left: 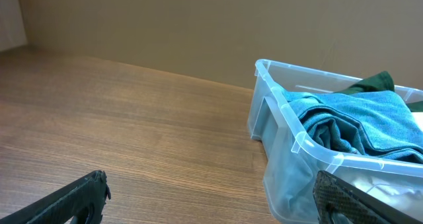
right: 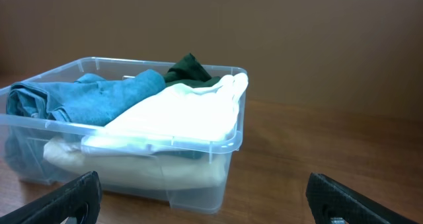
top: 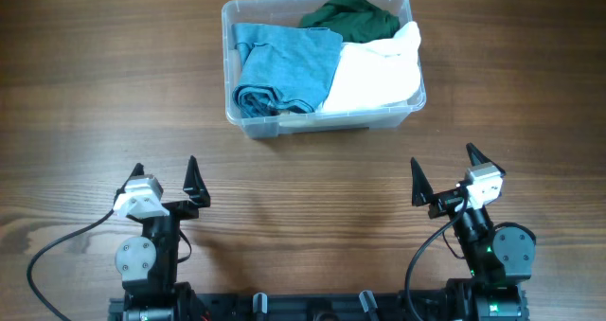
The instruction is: Pack container
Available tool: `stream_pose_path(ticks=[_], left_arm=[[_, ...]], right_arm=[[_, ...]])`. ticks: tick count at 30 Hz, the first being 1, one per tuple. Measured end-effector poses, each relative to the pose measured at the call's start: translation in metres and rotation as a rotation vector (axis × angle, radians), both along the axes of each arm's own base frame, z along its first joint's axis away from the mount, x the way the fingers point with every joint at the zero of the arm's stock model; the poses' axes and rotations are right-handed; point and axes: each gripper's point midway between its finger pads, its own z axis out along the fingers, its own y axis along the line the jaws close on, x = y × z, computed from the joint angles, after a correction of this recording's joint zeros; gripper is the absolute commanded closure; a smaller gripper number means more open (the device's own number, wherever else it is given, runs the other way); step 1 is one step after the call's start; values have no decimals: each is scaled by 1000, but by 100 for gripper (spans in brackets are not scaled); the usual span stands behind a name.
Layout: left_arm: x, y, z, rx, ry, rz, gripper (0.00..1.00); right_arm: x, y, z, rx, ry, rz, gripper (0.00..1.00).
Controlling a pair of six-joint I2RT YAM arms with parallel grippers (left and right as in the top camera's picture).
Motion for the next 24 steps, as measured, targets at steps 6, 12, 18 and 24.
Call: stream_pose_path(ticks=[6, 12, 18, 24], left_arm=[[0, 0, 0, 0, 0, 0, 0], [0, 0, 0, 0, 0, 0, 0], [0, 0, 0, 0, 0, 0, 0], [0, 0, 0, 0, 0, 0, 0]], right_arm=[[1, -2, -2, -10, -7, -10, 0], [3, -2, -22, -10, 19, -13, 0], [3, -2, -32, -10, 46, -13, 0], [2, -8, -28, -37, 23, -47, 0]])
